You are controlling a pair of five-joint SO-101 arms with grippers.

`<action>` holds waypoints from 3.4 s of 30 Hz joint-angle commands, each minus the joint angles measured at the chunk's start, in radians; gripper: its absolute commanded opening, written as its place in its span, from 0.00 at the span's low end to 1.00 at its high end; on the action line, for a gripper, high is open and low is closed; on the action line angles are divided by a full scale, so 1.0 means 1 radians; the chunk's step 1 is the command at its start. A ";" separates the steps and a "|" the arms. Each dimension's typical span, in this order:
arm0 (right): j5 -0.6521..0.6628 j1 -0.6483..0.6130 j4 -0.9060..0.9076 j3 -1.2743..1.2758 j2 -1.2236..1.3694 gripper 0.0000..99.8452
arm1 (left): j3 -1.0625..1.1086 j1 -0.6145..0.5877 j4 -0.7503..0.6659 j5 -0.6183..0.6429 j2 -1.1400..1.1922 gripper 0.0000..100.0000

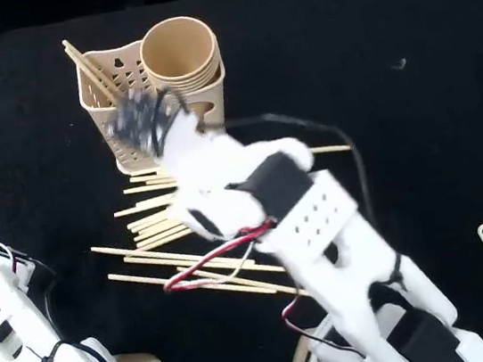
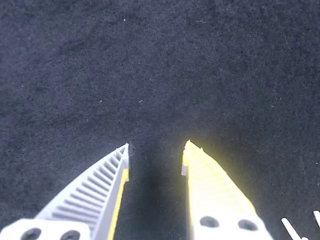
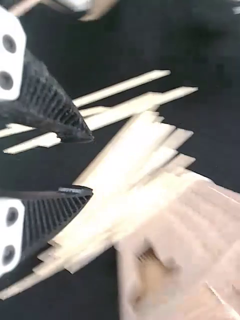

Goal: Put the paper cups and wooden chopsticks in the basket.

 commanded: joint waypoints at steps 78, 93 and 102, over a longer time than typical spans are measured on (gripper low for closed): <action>0.299 0.216 -0.574 1.004 -0.463 0.19 | -0.051 0.008 -0.017 0.011 -0.025 0.18; 0.229 0.207 -0.667 0.946 -0.245 0.21 | -0.054 0.008 -0.017 0.011 -0.025 0.18; 0.201 -0.152 -0.540 0.722 0.102 0.24 | -0.051 0.005 -0.017 0.011 -0.025 0.18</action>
